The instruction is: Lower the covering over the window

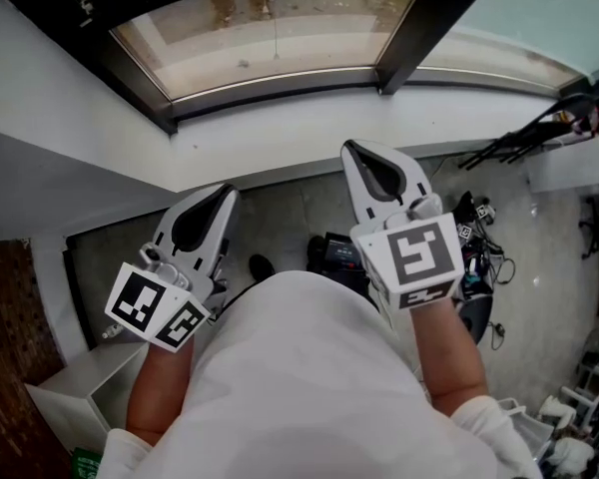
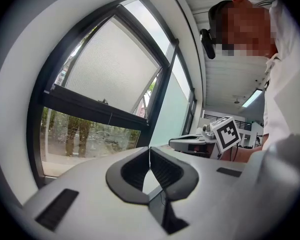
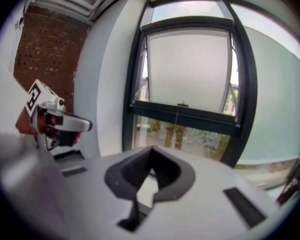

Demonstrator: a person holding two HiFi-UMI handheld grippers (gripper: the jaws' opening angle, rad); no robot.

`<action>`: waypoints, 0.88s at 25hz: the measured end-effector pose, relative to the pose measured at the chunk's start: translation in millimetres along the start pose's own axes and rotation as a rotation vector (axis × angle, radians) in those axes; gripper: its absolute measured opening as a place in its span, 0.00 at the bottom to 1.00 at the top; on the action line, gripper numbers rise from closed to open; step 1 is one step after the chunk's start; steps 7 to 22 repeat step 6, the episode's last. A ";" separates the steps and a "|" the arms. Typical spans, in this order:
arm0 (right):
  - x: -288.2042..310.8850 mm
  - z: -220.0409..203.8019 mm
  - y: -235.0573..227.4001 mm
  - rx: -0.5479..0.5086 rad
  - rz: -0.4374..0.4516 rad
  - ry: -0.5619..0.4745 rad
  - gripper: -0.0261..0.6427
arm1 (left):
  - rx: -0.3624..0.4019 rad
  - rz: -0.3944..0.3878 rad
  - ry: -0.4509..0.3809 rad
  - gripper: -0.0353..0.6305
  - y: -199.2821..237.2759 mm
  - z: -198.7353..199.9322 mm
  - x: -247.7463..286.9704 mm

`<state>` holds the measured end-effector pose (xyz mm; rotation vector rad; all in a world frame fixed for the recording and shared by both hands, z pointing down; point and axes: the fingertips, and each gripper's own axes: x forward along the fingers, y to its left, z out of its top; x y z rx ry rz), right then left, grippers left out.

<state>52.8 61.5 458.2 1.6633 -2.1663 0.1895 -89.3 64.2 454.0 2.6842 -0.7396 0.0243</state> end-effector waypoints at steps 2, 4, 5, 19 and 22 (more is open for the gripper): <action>1.4 0.7 0.7 -0.008 0.001 0.002 0.07 | -0.004 0.000 -0.004 0.09 1.2 -0.6 0.1; 2.1 0.9 0.5 -0.013 0.003 0.002 0.07 | -0.007 -0.001 -0.006 0.09 1.0 -1.4 0.9; 2.6 1.3 0.3 -0.015 0.004 0.001 0.07 | -0.008 -0.002 -0.008 0.09 0.9 -1.5 1.5; 3.0 1.7 0.1 -0.018 0.004 0.000 0.07 | -0.008 -0.003 -0.009 0.09 0.7 -1.5 2.1; 3.0 1.7 0.1 -0.018 0.004 0.000 0.07 | -0.008 -0.003 -0.009 0.09 0.7 -1.5 2.1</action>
